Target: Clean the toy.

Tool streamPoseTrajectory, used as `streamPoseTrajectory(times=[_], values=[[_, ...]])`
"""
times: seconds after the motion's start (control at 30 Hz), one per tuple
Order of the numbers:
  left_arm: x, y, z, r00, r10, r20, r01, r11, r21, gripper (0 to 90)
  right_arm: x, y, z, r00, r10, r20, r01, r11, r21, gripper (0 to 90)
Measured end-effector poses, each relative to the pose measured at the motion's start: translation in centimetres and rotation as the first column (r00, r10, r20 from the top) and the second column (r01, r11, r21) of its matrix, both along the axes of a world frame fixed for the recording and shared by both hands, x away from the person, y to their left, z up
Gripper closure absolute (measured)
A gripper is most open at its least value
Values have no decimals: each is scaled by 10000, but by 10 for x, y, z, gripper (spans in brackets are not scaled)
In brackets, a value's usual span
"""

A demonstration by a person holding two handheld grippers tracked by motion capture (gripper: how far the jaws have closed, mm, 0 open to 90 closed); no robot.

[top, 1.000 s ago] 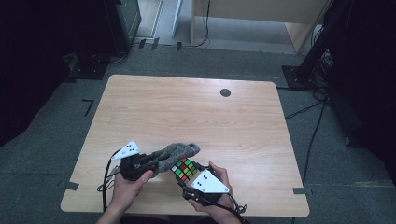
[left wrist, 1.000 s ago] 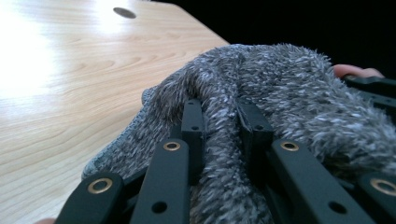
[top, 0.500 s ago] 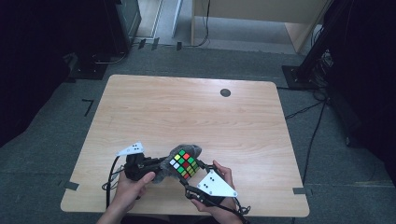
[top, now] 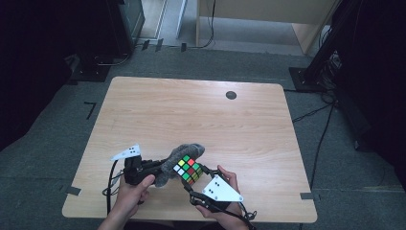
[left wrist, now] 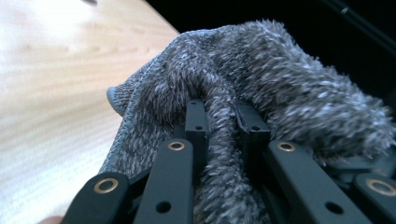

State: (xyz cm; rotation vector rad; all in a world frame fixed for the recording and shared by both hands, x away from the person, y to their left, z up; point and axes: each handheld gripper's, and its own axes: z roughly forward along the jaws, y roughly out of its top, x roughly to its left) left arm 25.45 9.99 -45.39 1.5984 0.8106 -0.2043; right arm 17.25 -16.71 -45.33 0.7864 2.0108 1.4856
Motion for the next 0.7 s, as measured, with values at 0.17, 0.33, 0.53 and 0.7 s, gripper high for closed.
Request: streamPoseTrajectory(times=[0.17,0.33,0.53,0.7], values=[[-5,-1,6,9994,21,336,-15,9998,-199,786,1,2,-2,9998,-3,-175,0,9999,-164,350],[-10,-6,14,9973,-92,727,119,9993,-367,792,2,1,-1,9996,9,-270,-18,9994,-337,344],[-11,-9,13,9977,-212,642,239,9988,-419,795,4,2,-4,9991,-96,-403,72,9982,-594,340],[-13,-6,20,9951,-344,927,396,9978,-540,786,2,4,-3,9999,-100,-73,94,9965,-828,345]])
